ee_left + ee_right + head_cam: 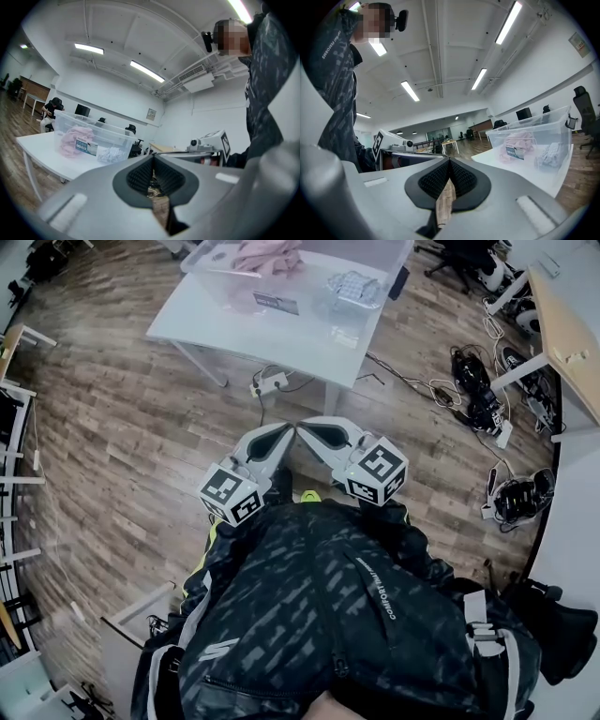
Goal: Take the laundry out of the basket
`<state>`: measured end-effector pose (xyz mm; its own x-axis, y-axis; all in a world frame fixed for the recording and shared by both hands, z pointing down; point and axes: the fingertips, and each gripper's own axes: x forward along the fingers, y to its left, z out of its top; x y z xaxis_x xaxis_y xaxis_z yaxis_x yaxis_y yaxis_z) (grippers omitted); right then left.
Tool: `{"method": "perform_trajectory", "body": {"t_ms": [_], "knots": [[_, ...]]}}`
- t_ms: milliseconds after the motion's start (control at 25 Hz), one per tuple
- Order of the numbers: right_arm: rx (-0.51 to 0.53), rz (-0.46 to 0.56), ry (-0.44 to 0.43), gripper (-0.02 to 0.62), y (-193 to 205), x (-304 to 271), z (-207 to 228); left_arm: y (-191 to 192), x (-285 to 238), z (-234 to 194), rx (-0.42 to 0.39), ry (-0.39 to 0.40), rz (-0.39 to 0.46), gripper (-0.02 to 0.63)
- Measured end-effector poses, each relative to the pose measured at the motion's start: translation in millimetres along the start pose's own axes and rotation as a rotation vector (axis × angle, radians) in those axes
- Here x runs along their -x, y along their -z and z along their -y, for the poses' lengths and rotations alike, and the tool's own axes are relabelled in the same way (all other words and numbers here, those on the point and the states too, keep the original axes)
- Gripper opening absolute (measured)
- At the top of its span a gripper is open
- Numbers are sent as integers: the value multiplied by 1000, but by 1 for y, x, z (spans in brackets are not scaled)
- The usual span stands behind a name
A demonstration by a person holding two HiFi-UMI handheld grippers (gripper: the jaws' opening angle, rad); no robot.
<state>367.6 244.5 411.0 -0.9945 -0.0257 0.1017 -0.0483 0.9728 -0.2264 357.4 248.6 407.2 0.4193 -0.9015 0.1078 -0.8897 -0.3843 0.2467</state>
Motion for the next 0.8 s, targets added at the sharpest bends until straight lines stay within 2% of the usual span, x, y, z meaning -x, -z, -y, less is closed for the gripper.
{"method": "perform_trajectory", "body": {"t_ms": [440,800], "knots": [[25,-1,41,-2,-19,-25,22,-19,-13,-32,-15,29,25,10],[42,-55,45,-2,-41,-102,60,-43,-23,-116,-31,38,28,10]]}}
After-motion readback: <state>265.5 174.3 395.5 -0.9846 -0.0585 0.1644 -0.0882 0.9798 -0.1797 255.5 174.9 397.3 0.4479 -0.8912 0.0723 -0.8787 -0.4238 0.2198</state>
